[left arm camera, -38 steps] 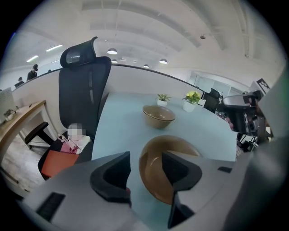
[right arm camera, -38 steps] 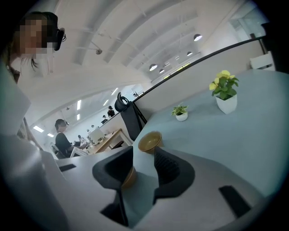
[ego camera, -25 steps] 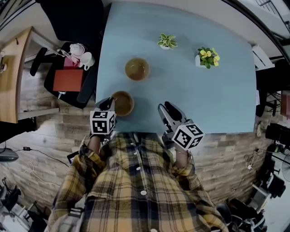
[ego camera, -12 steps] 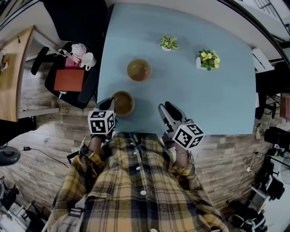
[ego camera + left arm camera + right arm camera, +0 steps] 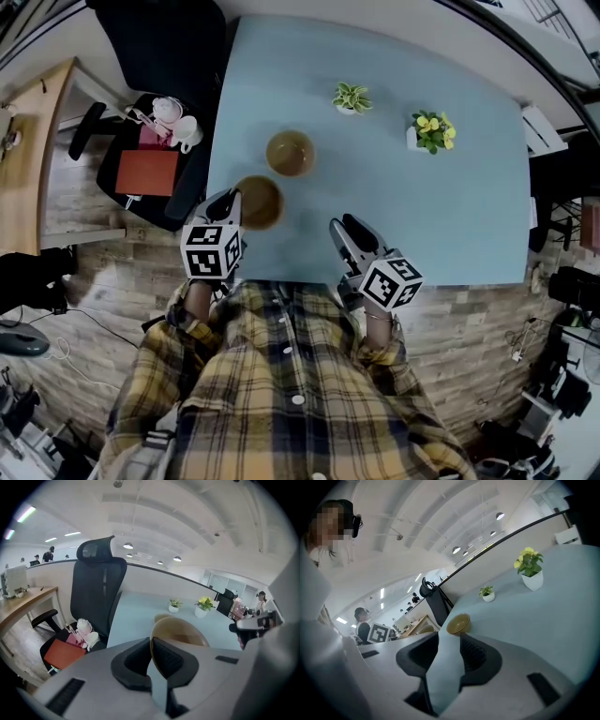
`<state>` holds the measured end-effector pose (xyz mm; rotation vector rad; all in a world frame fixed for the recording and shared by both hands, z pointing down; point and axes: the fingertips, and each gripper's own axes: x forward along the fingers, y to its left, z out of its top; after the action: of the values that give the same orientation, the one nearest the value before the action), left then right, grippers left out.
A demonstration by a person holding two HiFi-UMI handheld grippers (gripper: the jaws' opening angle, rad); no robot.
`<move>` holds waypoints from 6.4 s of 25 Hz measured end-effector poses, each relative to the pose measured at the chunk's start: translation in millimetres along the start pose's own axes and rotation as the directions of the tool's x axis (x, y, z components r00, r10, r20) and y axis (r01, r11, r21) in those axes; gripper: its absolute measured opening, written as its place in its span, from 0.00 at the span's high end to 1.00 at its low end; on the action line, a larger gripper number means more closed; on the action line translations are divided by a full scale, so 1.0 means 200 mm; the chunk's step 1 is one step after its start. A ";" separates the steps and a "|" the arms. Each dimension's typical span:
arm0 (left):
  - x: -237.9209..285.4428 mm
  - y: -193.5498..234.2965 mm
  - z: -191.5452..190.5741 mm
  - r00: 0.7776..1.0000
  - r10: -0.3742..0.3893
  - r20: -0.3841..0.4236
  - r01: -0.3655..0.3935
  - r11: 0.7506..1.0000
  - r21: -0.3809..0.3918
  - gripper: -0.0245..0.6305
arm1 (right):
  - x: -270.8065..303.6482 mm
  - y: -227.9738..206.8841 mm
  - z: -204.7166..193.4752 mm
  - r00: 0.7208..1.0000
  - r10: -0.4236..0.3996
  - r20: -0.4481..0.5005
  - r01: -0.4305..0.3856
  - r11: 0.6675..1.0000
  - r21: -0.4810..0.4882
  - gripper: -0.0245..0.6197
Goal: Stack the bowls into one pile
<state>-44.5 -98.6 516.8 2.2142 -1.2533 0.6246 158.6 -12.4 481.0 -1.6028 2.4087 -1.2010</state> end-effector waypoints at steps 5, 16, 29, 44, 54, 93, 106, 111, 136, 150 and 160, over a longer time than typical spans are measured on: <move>0.03 -0.02 0.19 0.998 -0.023 0.056 0.023 1.000 0.001 0.96 | 0.00 -0.03 0.01 1.000 -0.006 0.006 0.006 1.000 0.014 0.73; 0.24 -0.10 0.40 0.995 -0.063 0.074 0.058 0.996 0.075 0.96 | -0.03 -0.12 0.04 0.998 -0.052 0.034 0.050 0.997 0.060 0.73; 0.51 -0.13 0.36 0.996 -0.084 -0.006 0.084 0.986 0.147 0.96 | -0.07 -0.23 0.02 0.990 -0.129 0.049 0.122 0.985 0.122 0.73; 0.63 -0.14 0.30 0.997 -0.078 -0.010 0.079 0.976 0.203 0.86 | -0.04 -0.24 -0.02 0.989 -0.143 0.026 0.137 0.978 0.160 0.73; 0.63 -0.14 0.28 0.997 -0.073 0.004 0.070 0.973 0.222 0.77 | -0.04 -0.22 -0.02 0.992 -0.124 0.031 0.118 0.981 0.153 0.73; -0.39 -0.25 0.65 0.922 -0.054 0.383 -0.004 0.989 0.150 0.88 | 0.04 0.29 0.72 0.974 0.056 0.219 0.067 0.852 -0.519 0.84; -0.37 -0.25 0.68 0.921 -0.046 0.388 0.004 0.994 0.109 0.98 | 0.02 0.22 0.71 0.975 0.020 0.222 0.102 0.846 -0.524 0.96; -0.35 -0.24 0.70 0.923 -0.047 0.383 0.004 0.994 0.113 0.98 | 0.02 0.19 0.72 0.974 0.008 0.227 0.111 0.855 -0.507 0.96; -0.32 -0.19 0.65 0.935 -0.042 0.352 0.002 0.993 0.115 0.98 | 0.05 0.13 0.68 0.976 -0.034 0.215 0.134 0.873 -0.470 0.96; -0.33 -0.19 0.63 0.936 -0.047 0.349 0.004 0.992 0.122 0.98 | 0.06 0.15 0.68 0.978 -0.034 0.203 0.129 0.871 -0.473 0.96; -0.34 -0.18 0.63 0.936 -0.039 0.349 -0.005 0.992 0.122 0.98 | 0.07 0.16 0.67 0.980 -0.031 0.195 0.123 0.870 -0.478 0.96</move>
<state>-28.1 -120.3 371.3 2.5162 -1.3967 0.3103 180.7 -95.7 374.1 -1.8398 2.6843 -0.4243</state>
